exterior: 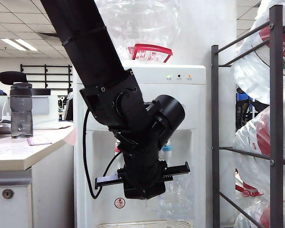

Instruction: Pick up the plastic mug from the left desk, go to the cold water outlet of the water dispenser, press the vertical switch to get some water, then put the mug back on the desk.

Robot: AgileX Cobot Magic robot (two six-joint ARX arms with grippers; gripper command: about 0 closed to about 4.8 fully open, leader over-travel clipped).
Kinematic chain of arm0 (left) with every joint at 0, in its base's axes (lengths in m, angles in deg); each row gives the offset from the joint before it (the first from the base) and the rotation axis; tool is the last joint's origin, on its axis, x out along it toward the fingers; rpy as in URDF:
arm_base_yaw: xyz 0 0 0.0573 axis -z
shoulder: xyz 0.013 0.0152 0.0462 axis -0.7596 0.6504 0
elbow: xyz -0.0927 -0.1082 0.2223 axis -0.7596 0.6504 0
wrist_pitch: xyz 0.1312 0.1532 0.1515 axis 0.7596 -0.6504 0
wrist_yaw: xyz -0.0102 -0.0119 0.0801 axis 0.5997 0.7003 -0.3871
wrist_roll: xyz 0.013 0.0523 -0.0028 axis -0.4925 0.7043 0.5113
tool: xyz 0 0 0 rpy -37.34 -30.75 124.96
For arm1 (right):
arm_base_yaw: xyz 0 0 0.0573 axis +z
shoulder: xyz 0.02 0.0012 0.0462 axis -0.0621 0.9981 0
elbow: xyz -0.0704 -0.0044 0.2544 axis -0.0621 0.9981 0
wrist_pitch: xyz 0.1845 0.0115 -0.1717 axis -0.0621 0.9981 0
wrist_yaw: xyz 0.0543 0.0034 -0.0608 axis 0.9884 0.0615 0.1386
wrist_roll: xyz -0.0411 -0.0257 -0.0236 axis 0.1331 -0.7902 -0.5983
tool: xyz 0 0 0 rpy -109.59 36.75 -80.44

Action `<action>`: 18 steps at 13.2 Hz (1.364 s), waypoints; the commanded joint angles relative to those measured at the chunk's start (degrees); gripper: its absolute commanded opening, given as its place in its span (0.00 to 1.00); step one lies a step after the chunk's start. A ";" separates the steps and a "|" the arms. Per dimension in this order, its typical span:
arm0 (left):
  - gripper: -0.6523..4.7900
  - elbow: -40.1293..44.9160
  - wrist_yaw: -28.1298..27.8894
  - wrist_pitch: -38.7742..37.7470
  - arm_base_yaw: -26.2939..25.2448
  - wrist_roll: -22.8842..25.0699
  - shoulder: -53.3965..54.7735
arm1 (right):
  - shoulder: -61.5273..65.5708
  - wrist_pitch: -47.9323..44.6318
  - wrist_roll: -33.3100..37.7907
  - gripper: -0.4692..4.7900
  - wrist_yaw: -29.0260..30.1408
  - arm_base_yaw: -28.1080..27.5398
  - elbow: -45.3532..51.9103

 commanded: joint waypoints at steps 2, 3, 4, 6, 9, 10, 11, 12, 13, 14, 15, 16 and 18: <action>0.11 -0.37 -0.74 3.23 -2.71 -0.98 0.09 | -0.15 -0.96 -0.17 0.08 0.13 0.07 -0.33; 0.11 -0.37 -0.70 3.63 -2.71 -1.03 0.20 | 0.02 -0.98 -0.20 0.08 0.09 0.07 -0.33; 0.11 -0.37 -0.70 5.31 -2.58 -0.92 0.28 | 1.33 -0.35 0.17 0.08 0.15 0.07 -0.33; 0.11 -0.35 -0.17 5.20 -2.51 -0.90 0.28 | 5.90 -0.20 3.78 0.08 3.45 0.07 -0.33; 0.11 -0.35 -0.07 5.27 -2.47 -0.87 0.28 | 20.24 -0.15 16.22 0.08 8.09 0.11 -0.33; 0.11 -0.33 -0.04 5.29 -2.45 -0.90 0.28 | 23.34 -0.28 21.18 0.08 8.07 0.07 -0.33; 0.11 -0.33 -0.04 5.31 -2.38 -0.90 0.28 | 25.73 -0.74 25.66 0.08 7.93 0.04 -0.33; 0.11 -0.33 -0.07 5.33 -2.32 -0.92 0.28 | 28.24 -2.45 29.03 0.08 7.91 0.07 -0.33; 0.11 -0.33 -0.04 5.57 -2.32 -0.90 0.28 | 29.83 -3.67 30.84 0.08 8.13 0.09 -0.33; 0.11 -0.33 -0.02 5.75 -2.32 -0.90 0.28 | 32.65 -5.60 34.10 0.08 7.96 0.11 -0.33; 0.11 -0.35 0.02 5.77 -2.32 -0.90 0.28 | 35.08 -6.86 37.83 0.08 7.89 0.09 -0.33; 0.11 -0.35 0.13 5.75 -2.34 -0.90 0.28 | 36.41 -7.78 39.91 0.08 7.89 0.07 -0.33; 0.11 -0.35 0.13 5.75 -2.32 -0.90 0.28 | 40.15 -11.89 45.97 0.08 8.76 0.11 -0.33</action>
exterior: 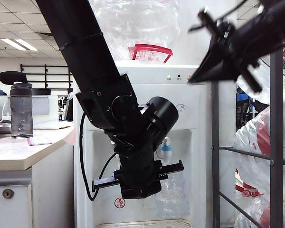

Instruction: Pick up the plastic mug from the left desk, go to the cold water outlet of the water dispenser, press the vertical switch to get some water, then put the mug back on the desk.

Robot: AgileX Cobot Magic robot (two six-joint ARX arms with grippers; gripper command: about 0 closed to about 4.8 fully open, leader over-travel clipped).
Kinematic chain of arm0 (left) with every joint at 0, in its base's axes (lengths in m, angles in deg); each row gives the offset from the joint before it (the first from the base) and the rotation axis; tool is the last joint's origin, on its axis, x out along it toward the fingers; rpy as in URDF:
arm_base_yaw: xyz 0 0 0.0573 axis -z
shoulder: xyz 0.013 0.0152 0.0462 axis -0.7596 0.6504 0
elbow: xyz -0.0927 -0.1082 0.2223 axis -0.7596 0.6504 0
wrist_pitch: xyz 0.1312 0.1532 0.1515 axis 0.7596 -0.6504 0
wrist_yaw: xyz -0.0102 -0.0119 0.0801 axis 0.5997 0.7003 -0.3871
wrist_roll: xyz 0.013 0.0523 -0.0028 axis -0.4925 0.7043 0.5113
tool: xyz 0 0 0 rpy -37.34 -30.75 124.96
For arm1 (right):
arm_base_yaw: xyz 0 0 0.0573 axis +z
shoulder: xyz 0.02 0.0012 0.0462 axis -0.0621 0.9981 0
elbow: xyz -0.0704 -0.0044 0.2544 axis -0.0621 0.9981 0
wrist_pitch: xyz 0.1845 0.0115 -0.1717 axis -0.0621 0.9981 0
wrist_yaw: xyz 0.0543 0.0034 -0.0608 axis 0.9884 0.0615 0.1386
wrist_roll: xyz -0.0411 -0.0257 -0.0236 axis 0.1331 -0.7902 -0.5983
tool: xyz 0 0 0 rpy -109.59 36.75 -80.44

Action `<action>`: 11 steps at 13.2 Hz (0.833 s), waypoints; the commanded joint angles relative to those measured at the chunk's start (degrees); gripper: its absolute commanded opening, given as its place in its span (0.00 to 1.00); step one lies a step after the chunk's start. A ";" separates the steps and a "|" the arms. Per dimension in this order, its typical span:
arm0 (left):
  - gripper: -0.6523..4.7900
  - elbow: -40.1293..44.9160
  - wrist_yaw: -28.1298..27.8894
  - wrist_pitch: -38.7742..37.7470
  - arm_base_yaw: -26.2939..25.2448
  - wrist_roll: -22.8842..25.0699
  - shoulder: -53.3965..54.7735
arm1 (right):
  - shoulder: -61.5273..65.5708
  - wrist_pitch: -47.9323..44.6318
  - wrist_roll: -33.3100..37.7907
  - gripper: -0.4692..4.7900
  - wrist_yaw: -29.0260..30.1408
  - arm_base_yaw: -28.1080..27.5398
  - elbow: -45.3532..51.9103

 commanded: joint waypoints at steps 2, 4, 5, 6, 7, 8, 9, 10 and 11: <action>0.11 -0.50 0.04 2.99 -0.44 0.24 -0.39 | 4.07 -6.40 6.91 0.08 0.02 0.09 -0.22; 0.11 -0.50 0.02 2.97 -0.46 0.26 -0.39 | 6.12 -9.86 6.88 0.08 2.51 0.09 -0.22; 0.11 -0.50 0.04 2.97 -0.46 0.33 -0.39 | 7.26 -11.65 6.84 0.08 4.85 0.15 -0.22; 0.11 -0.50 0.02 2.97 -0.44 0.48 -0.39 | 8.22 -13.11 6.05 0.08 6.10 0.15 -0.22; 0.11 -0.50 0.04 2.95 -0.44 0.52 -0.39 | 9.07 -14.86 4.72 0.08 6.60 0.15 -0.22; 0.11 -0.50 0.02 2.95 -0.46 0.66 -0.39 | 9.53 -16.02 4.83 0.08 6.64 0.15 -0.22; 0.11 -0.50 0.02 2.97 -0.46 0.68 -0.39 | 10.67 -17.16 5.42 0.08 6.56 0.17 -0.33; 0.11 -0.50 -0.04 3.08 -0.46 0.68 -0.39 | 11.89 -17.14 5.53 0.08 6.45 0.17 -0.35; 0.11 -0.50 -0.04 3.39 -0.44 0.70 -0.42 | 13.33 -17.29 5.53 0.08 6.45 0.17 -0.37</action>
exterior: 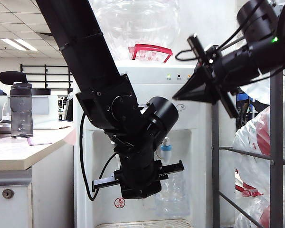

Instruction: Pick up the plastic mug from the left desk, go to the cold water outlet of the water dispenser, press the vertical switch to get some water, then put the mug back on the desk.

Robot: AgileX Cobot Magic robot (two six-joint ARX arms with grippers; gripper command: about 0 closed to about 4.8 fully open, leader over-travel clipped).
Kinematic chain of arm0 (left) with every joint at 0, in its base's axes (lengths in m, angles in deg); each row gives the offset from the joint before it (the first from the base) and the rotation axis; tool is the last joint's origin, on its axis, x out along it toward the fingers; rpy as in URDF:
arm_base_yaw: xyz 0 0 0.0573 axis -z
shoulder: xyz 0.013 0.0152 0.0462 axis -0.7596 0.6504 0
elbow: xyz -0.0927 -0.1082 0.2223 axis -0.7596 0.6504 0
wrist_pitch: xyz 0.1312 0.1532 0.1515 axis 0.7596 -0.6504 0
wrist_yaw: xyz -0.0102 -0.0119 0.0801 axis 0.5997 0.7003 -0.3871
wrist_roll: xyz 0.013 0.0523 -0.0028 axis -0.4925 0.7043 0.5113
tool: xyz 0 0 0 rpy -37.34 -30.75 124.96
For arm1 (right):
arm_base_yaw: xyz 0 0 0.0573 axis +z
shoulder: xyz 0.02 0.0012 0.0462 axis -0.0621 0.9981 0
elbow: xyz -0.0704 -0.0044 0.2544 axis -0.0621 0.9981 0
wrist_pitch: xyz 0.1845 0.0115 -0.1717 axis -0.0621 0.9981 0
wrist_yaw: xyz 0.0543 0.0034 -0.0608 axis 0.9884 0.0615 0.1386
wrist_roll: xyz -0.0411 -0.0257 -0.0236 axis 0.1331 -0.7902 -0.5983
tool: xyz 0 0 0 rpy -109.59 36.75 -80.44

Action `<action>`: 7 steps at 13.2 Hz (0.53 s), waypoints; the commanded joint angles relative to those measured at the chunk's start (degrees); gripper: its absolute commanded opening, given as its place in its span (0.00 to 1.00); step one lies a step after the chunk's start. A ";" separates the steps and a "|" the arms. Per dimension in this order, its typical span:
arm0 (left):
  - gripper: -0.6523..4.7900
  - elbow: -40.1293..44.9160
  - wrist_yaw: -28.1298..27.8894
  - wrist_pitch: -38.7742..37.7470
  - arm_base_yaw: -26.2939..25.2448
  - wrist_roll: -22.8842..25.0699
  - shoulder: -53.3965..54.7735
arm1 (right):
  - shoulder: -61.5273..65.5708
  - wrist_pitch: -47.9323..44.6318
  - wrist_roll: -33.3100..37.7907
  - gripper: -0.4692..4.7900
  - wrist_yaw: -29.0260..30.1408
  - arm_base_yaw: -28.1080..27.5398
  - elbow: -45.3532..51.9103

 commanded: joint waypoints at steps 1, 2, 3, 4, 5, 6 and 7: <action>0.11 -0.50 -0.02 3.37 -0.44 0.48 -0.44 | 2.91 -1.31 0.87 0.08 0.24 0.17 -0.39; 0.11 -0.50 -0.02 3.34 -0.44 0.59 -0.42 | 3.82 -1.79 2.64 0.08 0.28 0.17 -0.46; 0.11 -0.50 0.00 3.34 -0.44 1.20 -0.44 | 4.81 -2.71 3.87 0.08 0.39 0.42 -0.46; 0.11 -0.50 0.00 3.37 -0.39 1.33 -0.44 | 5.44 -3.34 4.13 0.08 0.37 0.74 -0.48; 0.11 -0.50 0.00 3.37 -0.35 1.33 -0.42 | 5.86 -4.39 4.44 0.08 0.44 1.14 -0.48; 0.11 -0.50 0.00 3.34 -0.28 1.38 -0.44 | 6.25 -5.70 5.51 0.08 0.44 2.01 -0.52; 0.11 -0.50 -0.02 3.37 -0.07 1.36 -0.44 | 6.38 -6.08 6.23 0.08 0.11 2.58 -0.52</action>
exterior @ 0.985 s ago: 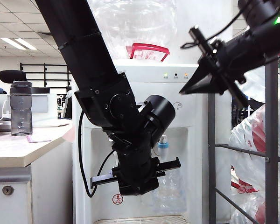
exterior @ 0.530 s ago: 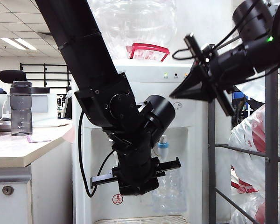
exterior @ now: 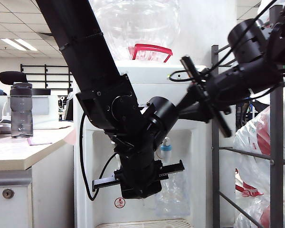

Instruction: Pick up the plastic mug from the left desk, go to the cold water outlet of the water dispenser, press the vertical switch to get some water, then put the mug back on the desk.

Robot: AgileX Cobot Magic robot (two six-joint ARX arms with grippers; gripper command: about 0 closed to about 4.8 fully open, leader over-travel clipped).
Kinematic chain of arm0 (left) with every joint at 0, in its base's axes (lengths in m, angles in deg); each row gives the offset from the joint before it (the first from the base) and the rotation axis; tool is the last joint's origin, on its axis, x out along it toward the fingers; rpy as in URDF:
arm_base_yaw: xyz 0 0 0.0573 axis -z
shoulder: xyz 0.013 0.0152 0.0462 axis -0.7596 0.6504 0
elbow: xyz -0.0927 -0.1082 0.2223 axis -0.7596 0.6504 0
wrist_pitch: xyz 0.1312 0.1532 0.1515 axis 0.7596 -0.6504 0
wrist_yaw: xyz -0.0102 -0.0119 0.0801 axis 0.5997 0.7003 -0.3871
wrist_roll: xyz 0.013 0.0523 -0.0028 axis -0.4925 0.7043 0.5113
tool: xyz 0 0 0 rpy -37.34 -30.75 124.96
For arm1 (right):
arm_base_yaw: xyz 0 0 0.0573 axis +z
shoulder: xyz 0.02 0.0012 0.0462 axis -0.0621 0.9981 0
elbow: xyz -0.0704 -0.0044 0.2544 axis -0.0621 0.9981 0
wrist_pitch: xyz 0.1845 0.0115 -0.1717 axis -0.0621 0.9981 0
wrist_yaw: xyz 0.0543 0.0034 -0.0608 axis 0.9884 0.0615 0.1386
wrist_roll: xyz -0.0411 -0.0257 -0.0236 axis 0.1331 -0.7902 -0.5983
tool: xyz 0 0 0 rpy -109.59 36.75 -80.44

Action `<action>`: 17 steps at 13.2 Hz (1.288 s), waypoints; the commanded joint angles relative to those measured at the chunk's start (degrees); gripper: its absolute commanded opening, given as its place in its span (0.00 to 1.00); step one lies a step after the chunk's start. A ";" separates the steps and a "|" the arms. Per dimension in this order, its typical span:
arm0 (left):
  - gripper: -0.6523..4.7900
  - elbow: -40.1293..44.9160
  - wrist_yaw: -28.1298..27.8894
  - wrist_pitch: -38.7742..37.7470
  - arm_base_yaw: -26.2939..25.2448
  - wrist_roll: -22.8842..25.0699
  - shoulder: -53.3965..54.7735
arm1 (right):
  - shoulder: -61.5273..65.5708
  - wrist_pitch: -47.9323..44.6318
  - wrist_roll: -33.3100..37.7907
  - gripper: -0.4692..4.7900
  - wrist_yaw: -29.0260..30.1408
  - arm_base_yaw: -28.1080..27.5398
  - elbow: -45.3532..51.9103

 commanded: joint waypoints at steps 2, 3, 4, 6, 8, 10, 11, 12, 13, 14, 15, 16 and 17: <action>0.11 -0.50 0.22 3.15 -0.13 1.01 -0.42 | 0.17 -3.08 3.45 0.08 -1.31 1.46 -0.35; 0.11 -0.50 0.17 3.19 -0.13 1.01 -0.42 | 0.20 -3.10 4.42 0.08 -1.92 1.46 -0.35; 0.11 -0.50 0.22 3.19 -0.13 0.98 -0.44 | 0.20 -3.08 5.64 0.08 -2.89 1.46 -0.35; 0.11 -0.50 0.24 3.19 -0.13 0.96 -0.44 | 0.63 -2.58 9.66 0.08 -3.30 1.27 -0.48; 0.11 -0.50 0.42 3.15 -0.13 0.98 -0.44 | 1.86 -0.22 13.79 0.08 -0.98 0.81 -1.68; 0.11 -0.50 0.44 3.17 -0.20 0.96 -0.44 | 3.80 0.07 16.22 0.08 2.19 0.24 -3.28; 0.11 -0.50 0.44 3.17 -0.28 0.96 -0.44 | 4.37 0.35 16.17 0.08 2.56 -0.04 -3.85; 0.11 -0.50 0.42 3.23 -0.35 0.96 -0.44 | 4.63 0.50 16.11 0.08 2.58 -0.11 -3.96; 0.11 -0.50 0.42 3.50 -0.33 0.98 -0.44 | 4.96 0.42 15.56 0.08 2.95 -0.17 -3.93; 0.11 -0.48 0.94 3.52 -0.24 0.94 -0.42 | 5.51 0.28 14.53 0.08 4.17 -0.26 -3.96; 0.11 -0.48 1.31 3.34 -0.24 0.94 -0.42 | 5.79 -0.07 14.19 0.08 4.70 -0.37 -3.96; 0.11 -0.46 1.31 3.34 -0.24 0.94 -0.42 | 5.88 -0.74 13.25 0.08 4.87 -0.37 -3.93; 0.11 -0.20 1.31 3.50 -0.26 0.90 -0.42 | 5.88 -2.25 10.05 0.08 4.66 -0.37 -3.93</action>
